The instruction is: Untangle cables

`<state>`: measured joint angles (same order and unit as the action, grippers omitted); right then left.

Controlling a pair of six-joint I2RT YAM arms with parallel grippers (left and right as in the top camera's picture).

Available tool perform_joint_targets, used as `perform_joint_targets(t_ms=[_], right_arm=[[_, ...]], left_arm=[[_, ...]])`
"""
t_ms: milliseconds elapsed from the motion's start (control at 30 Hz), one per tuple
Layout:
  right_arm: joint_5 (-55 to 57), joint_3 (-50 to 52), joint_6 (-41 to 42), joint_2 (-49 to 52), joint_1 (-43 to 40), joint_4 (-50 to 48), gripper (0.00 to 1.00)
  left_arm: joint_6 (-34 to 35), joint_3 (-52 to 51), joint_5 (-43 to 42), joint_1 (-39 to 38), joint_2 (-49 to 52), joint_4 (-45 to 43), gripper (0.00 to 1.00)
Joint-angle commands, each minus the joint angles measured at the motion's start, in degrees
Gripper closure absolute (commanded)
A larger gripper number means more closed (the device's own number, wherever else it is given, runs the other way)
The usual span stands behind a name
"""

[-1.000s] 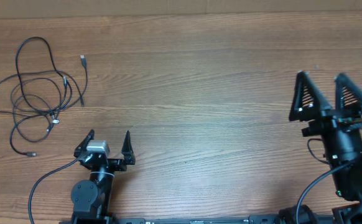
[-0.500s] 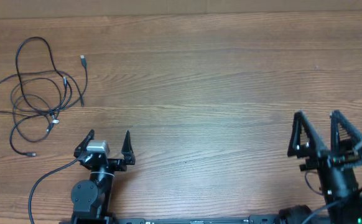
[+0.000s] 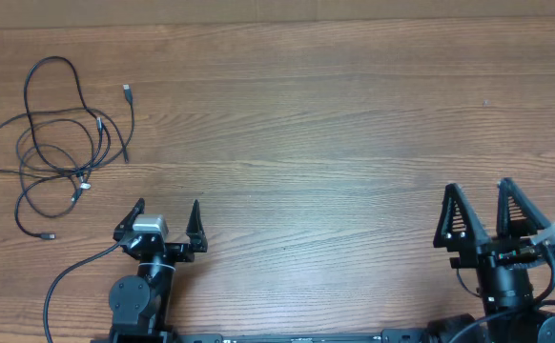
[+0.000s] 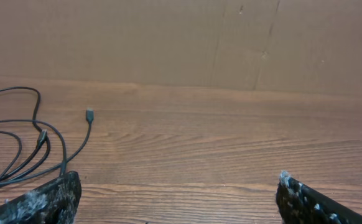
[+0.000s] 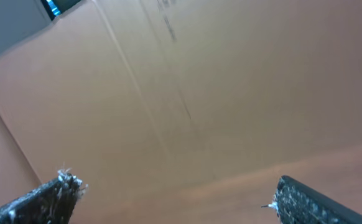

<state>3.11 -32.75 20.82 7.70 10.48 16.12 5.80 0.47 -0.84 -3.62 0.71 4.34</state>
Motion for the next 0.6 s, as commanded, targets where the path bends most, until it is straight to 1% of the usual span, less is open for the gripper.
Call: perform_joint_targets(t_ms=[0, 67, 300, 400, 567], right_arm=[[-0.17, 2.51, -0.02, -1.03, -0.37, -4.92, 0.0], [-0.17, 4.04, -0.02, -1.57, -0.37, -7.04, 0.0], [-0.17, 9.9, -0.02, -7.65, -0.37, -7.39, 0.0], [-0.17, 11.61, -0.02, -7.54, -0.28, -12.37, 0.0], [-0.17, 11.8, -0.02, -7.54, 0.76, -14.36, 0.0]], left_arm=[[-0.9, -0.2, -0.2, 0.59, -0.35, 0.13, 0.01], [-0.9, -0.2, -0.2, 0.59, -0.35, 0.13, 0.01], [-0.9, -0.2, -0.2, 0.59, -0.35, 0.13, 0.0], [-0.9, -0.2, -0.2, 0.59, -0.35, 0.11, 0.01], [-0.9, -0.2, -0.2, 0.59, -0.35, 0.11, 0.0]])
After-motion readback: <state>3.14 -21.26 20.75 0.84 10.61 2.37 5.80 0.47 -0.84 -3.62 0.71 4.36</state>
